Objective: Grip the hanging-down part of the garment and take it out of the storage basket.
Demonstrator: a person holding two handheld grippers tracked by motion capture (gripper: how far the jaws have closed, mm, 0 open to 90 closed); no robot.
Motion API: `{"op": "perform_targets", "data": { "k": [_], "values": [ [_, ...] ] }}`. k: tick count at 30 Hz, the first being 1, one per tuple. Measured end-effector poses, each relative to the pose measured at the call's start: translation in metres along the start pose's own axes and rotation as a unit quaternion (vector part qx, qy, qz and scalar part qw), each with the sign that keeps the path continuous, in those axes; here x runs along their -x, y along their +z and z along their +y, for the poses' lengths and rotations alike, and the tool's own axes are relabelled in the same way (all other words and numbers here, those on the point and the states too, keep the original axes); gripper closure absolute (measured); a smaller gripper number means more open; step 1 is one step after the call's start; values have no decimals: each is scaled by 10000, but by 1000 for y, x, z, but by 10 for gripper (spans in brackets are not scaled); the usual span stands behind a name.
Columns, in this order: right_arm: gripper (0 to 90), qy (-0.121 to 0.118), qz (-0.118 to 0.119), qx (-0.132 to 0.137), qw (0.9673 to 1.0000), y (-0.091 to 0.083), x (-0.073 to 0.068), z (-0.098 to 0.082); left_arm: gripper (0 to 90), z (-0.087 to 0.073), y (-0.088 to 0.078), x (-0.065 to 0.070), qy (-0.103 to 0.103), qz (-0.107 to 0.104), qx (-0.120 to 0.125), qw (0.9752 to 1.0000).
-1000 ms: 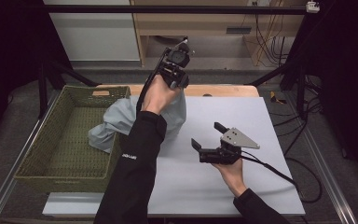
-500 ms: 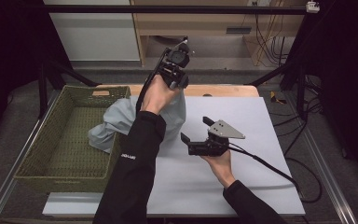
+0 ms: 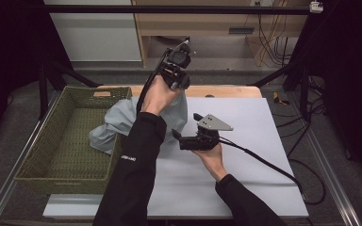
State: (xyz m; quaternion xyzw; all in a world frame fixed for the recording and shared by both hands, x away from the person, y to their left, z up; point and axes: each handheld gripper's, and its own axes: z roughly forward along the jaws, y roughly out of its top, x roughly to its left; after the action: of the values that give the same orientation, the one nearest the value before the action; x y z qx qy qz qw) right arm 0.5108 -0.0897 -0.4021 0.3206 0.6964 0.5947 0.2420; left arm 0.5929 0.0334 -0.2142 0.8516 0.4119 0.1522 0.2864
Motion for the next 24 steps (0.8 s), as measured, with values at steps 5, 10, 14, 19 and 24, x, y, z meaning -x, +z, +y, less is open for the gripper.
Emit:
{"op": "perform_targets", "data": {
  "k": [5, 10, 14, 19, 24],
  "values": [
    [72, 92, 48, -45, 9999, 14, 1, -2, 872, -1, -2, 0, 23, 10, 7, 10000],
    [179, 34, 171, -105, 9998, 24, -1, 1, 872, -1, -2, 0, 28, 19, -3, 10000],
    [312, 192, 337, -42, 9992, 29, -5, 3, 872, -2, -4, -1, 37, 21, 0, 10000],
    [527, 170, 387, -90, 9991, 32, -7, 3, 872, -3, -4, -2, 37, 29, -3, 10000],
    [749, 88, 368, -193, 9991, 30, -7, 4, 872, -4, -4, -3, 44, 39, -25, 10000]
  ]
}}
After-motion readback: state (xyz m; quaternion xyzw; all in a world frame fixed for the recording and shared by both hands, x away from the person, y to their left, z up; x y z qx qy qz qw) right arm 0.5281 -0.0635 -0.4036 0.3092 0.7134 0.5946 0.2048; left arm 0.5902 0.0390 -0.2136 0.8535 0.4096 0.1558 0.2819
